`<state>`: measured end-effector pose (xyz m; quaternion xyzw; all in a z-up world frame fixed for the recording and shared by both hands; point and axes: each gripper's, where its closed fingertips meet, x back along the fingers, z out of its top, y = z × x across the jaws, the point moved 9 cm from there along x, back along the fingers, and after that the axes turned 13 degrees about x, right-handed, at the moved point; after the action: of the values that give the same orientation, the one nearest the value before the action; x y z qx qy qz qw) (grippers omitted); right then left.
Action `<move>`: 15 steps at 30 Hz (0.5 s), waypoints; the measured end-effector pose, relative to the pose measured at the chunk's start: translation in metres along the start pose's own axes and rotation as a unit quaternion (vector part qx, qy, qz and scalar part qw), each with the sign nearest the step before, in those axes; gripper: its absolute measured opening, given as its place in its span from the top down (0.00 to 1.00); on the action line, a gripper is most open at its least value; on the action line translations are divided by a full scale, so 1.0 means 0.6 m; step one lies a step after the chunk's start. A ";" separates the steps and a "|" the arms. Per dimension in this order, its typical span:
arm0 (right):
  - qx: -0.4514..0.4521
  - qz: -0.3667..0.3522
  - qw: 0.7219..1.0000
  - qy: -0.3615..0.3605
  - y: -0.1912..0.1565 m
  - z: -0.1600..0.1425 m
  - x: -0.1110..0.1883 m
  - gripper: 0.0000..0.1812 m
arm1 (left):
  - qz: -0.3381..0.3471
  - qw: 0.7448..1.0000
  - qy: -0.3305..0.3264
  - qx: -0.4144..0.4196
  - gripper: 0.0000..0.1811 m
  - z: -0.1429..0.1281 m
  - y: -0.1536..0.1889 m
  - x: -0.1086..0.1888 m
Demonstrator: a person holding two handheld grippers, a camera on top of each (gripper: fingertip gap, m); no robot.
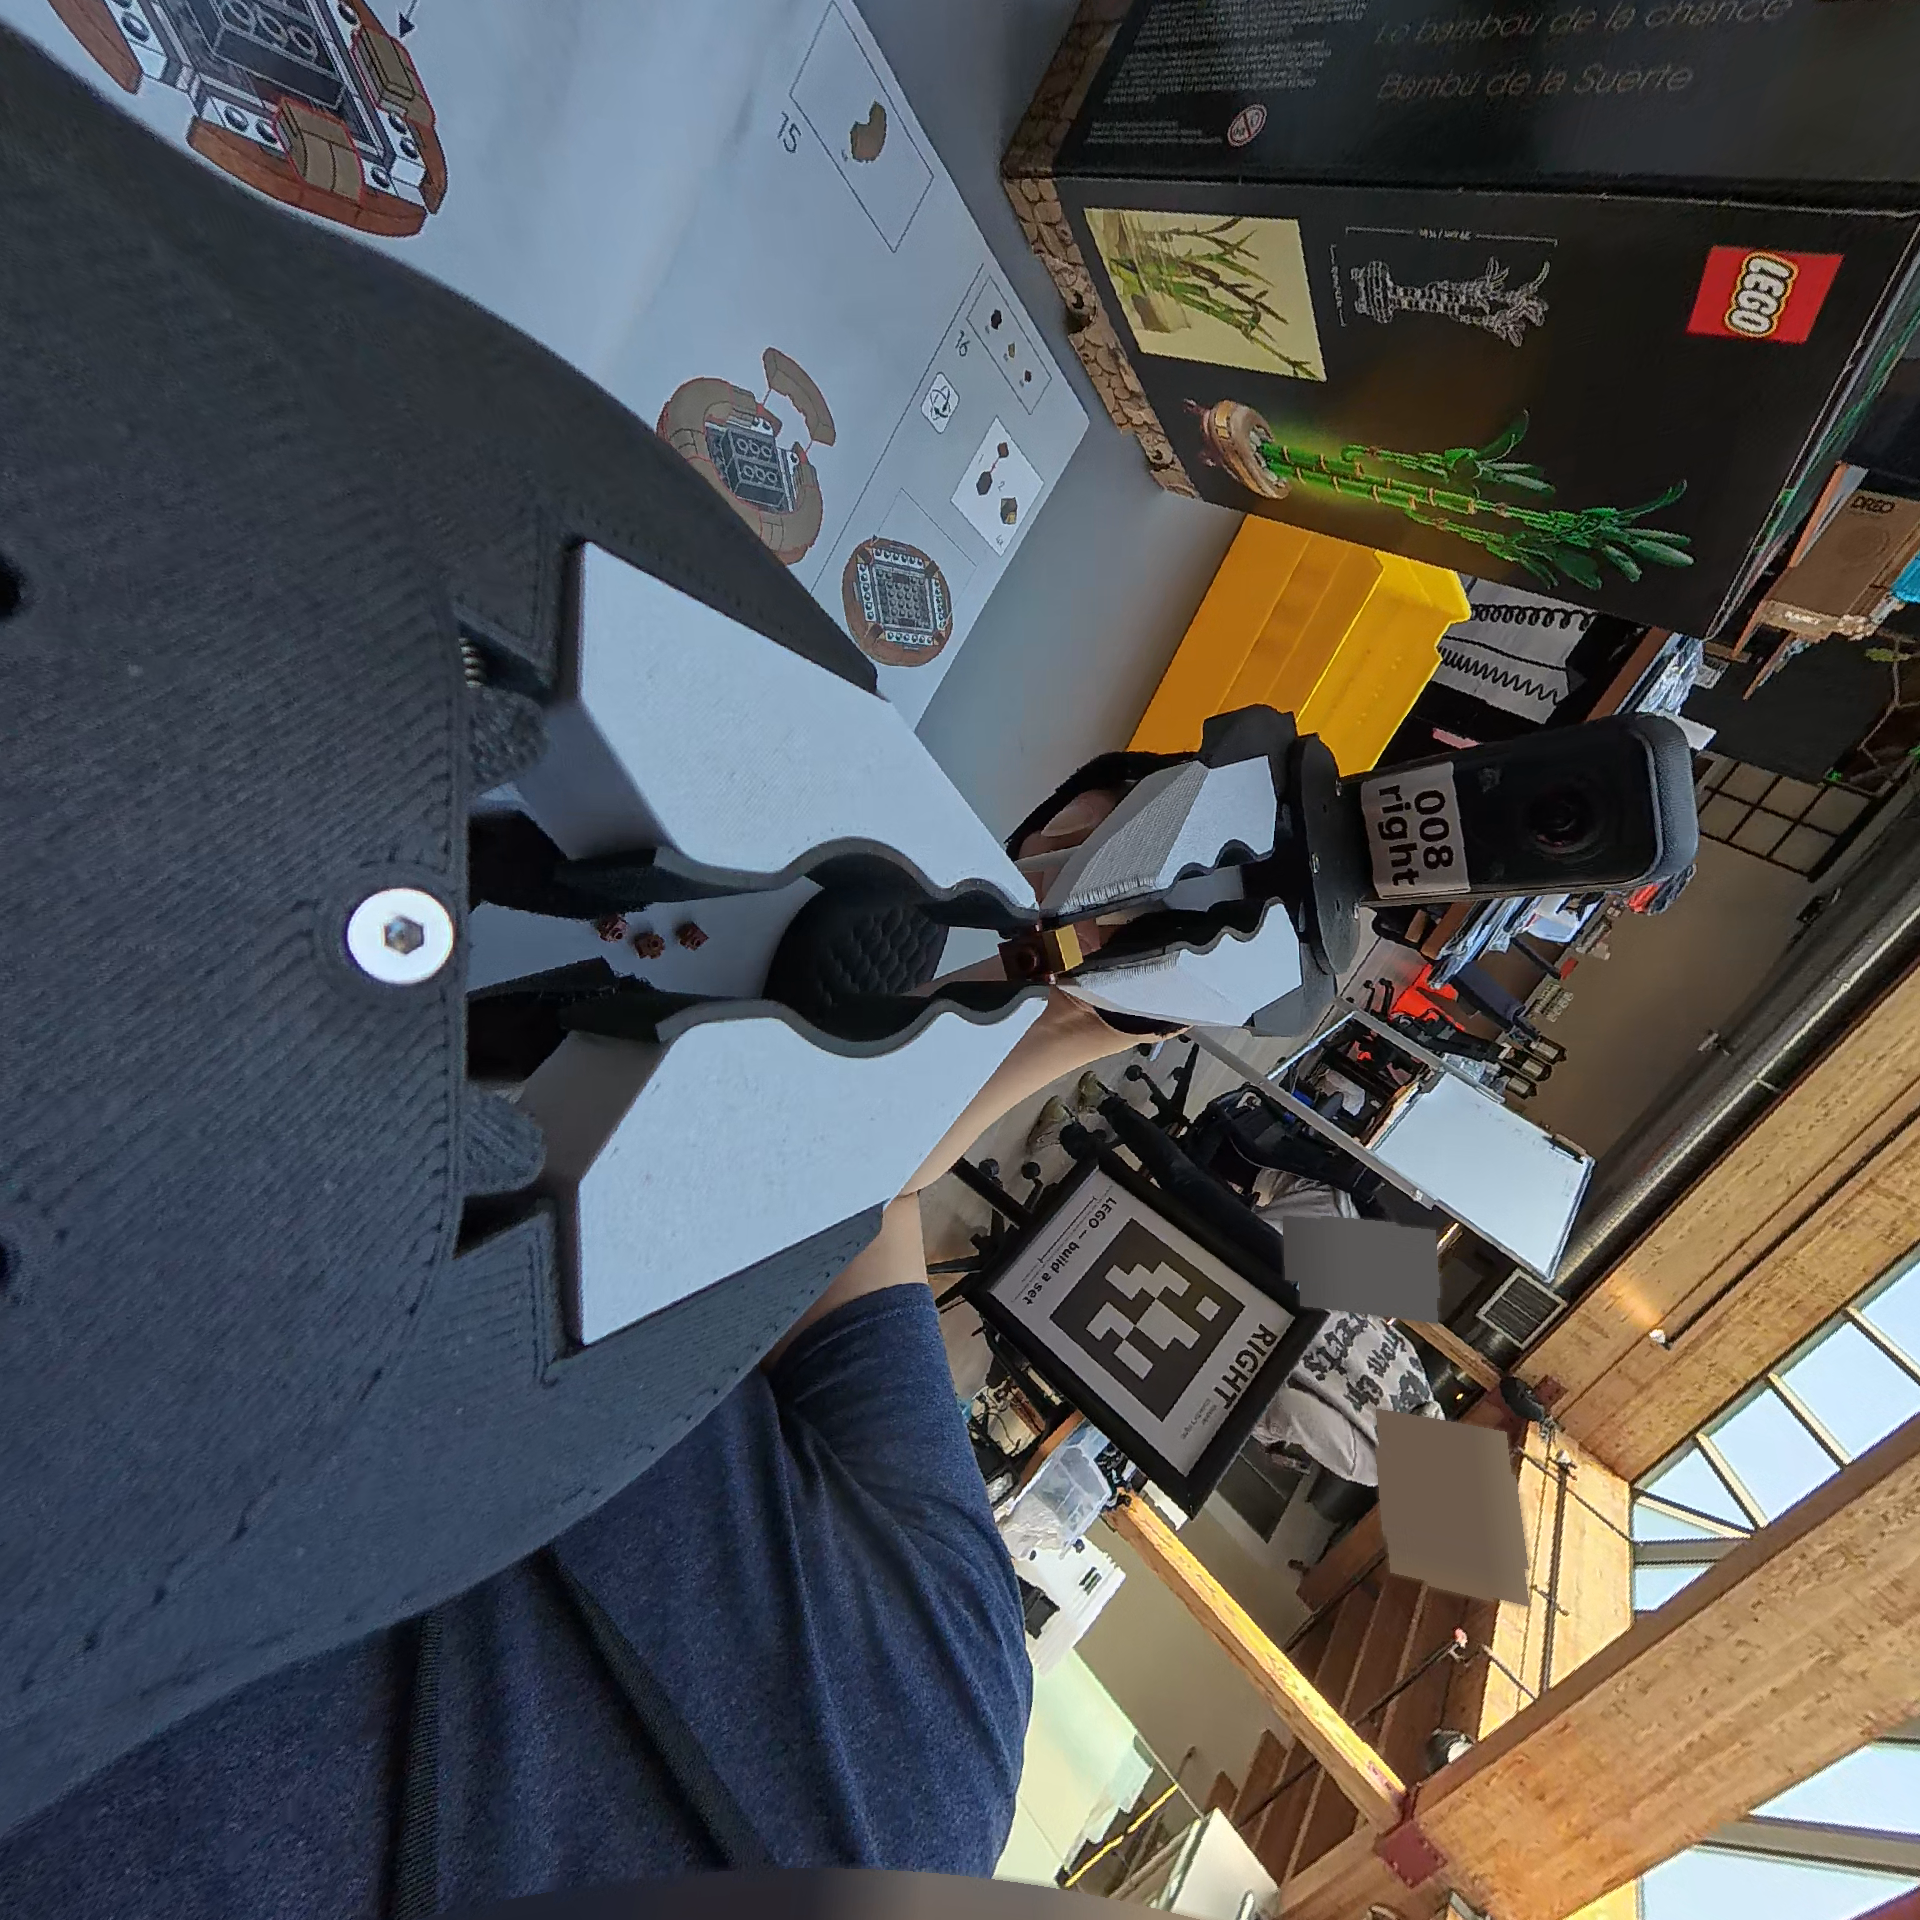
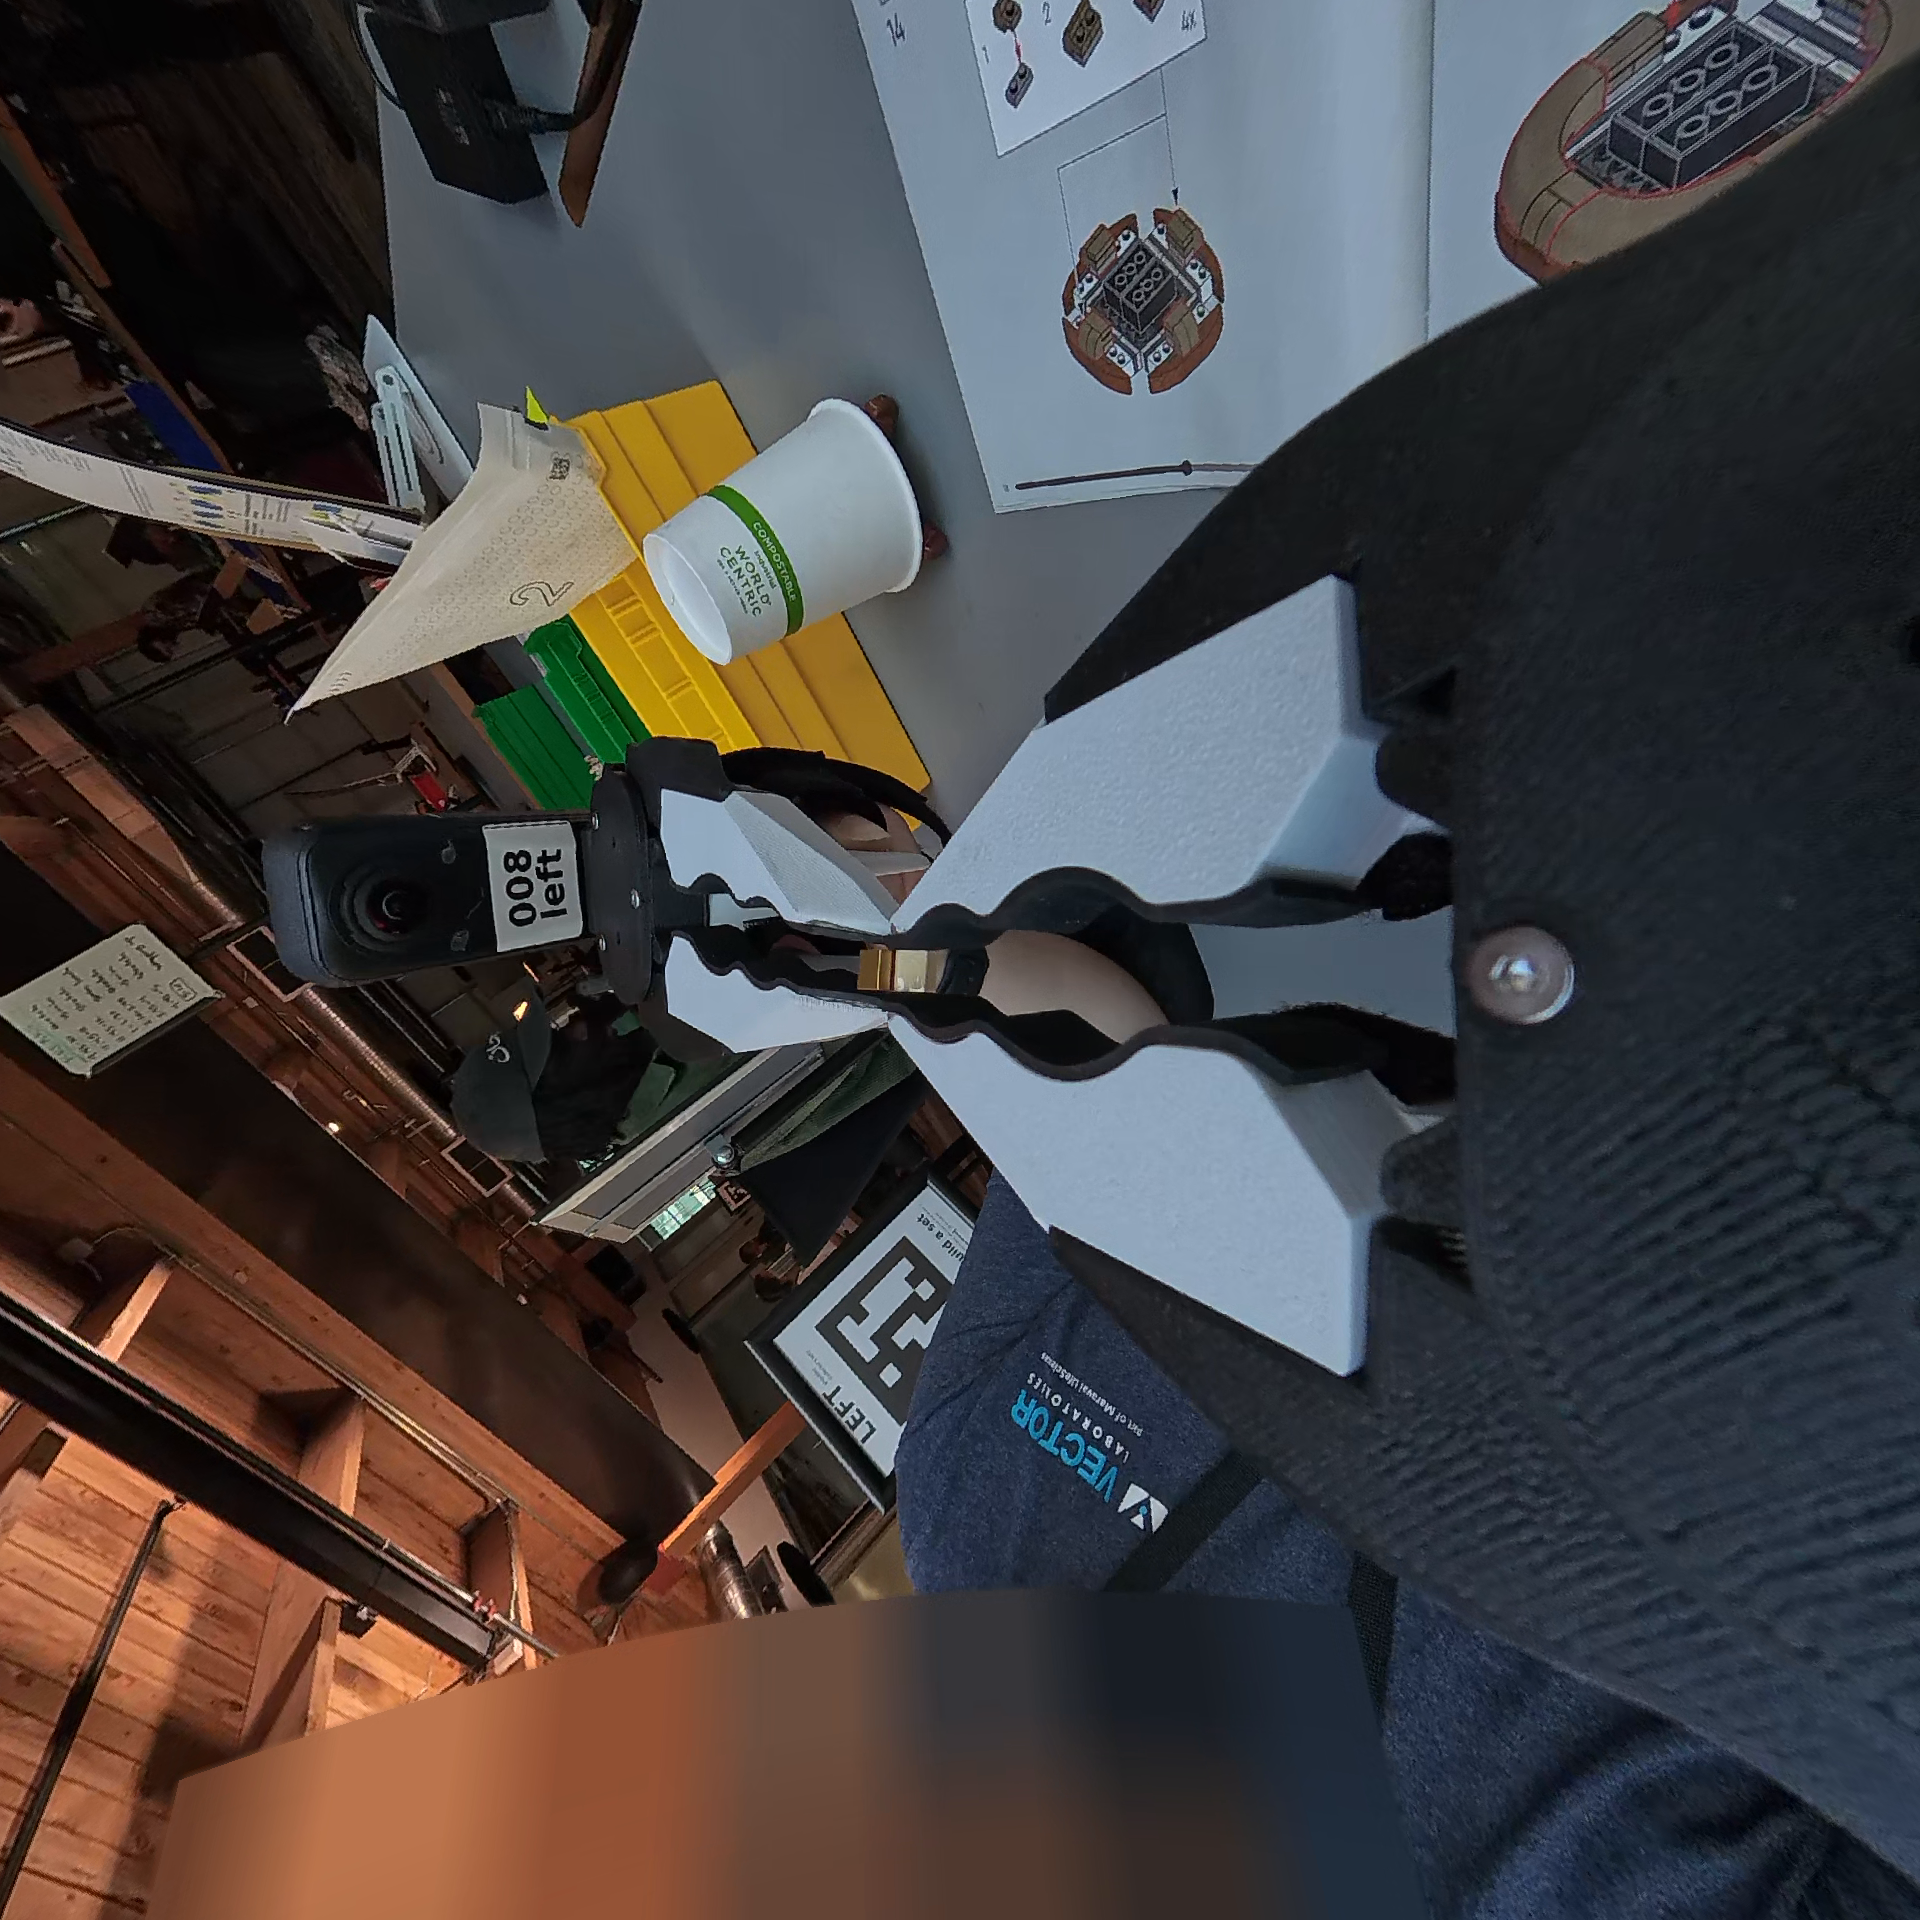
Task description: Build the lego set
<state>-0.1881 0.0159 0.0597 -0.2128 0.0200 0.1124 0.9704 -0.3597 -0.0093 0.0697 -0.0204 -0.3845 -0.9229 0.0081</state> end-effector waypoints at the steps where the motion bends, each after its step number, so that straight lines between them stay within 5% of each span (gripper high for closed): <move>1: 0.001 0.000 1.000 0.000 0.000 0.000 0.000 0.96 | 0.001 1.000 0.000 0.000 0.96 0.000 0.000 0.000; 15: 0.002 -0.007 1.000 -0.001 0.002 0.000 0.001 0.96 | 0.004 1.000 0.004 0.002 0.96 0.001 -0.002 0.003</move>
<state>-0.1882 0.0172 0.0589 -0.2114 0.0179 0.1054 0.9715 -0.3615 -0.0081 0.0693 -0.0181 -0.3866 -0.9220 0.0135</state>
